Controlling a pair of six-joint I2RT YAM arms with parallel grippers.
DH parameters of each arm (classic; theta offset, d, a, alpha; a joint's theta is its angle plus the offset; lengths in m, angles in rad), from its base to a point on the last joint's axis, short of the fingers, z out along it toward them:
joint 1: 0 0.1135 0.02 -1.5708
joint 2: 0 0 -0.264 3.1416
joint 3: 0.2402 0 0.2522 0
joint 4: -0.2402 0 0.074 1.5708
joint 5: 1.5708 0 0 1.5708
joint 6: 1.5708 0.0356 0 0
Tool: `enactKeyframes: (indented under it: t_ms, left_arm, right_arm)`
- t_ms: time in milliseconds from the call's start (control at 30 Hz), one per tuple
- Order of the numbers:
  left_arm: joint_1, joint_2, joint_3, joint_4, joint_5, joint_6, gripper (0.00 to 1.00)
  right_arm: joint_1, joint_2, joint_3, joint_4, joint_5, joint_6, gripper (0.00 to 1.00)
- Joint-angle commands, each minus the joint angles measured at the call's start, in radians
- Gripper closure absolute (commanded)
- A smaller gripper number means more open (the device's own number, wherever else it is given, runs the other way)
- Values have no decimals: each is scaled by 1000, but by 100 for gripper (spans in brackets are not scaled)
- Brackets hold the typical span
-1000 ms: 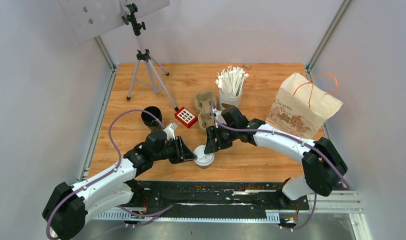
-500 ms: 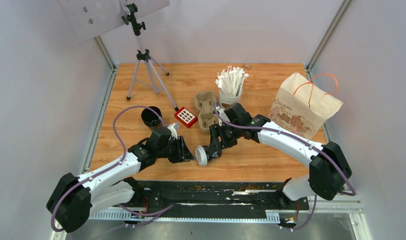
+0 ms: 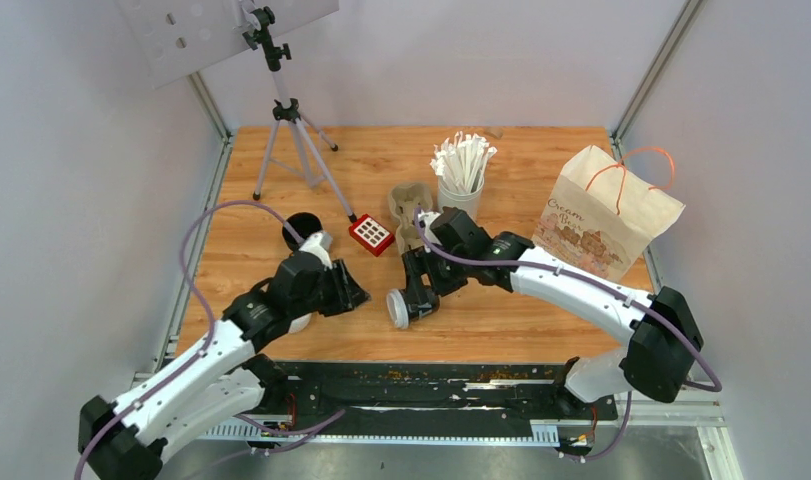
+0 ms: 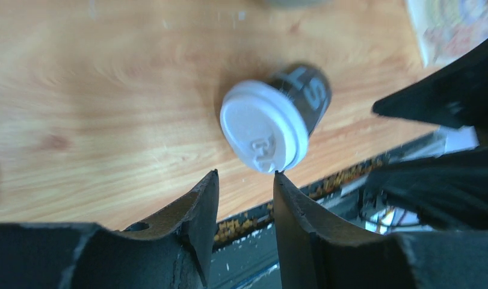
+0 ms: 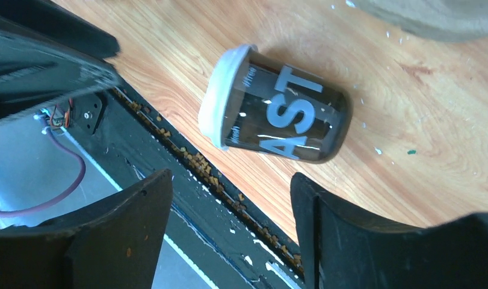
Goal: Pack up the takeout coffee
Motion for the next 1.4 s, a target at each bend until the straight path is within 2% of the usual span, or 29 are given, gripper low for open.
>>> enactKeyframes:
  t_ms: [0,100,400,633,800,1067,1367]
  left_arm:
    - [-1,-157,109,-187,-267,43,53]
    - [-1,-234,150,-267,-345,45,52]
    - [-1,-395,128,-350,-419,3,51]
    - [0,-405,126,-363,-433,7,51]
    - [0,-405,125,-361,-436,1,51]
    - [0,-408,113,-354,-436,-9,51]
    - [-1,-407,103,-345,-417,-9,51]
  right_arm:
    - [100,25,114,-30,221,31,24]
    - [153,84,179,-72,326,32,18]
    - [287,339,422,-303,538,34,26]
    - [332,422,458,-365,618,59,34]
    - [343,442,444,-380,640,63,49]
    - [348,376,388,-325,615,54,70]
    - [341,290,327,-258,497,40,74]
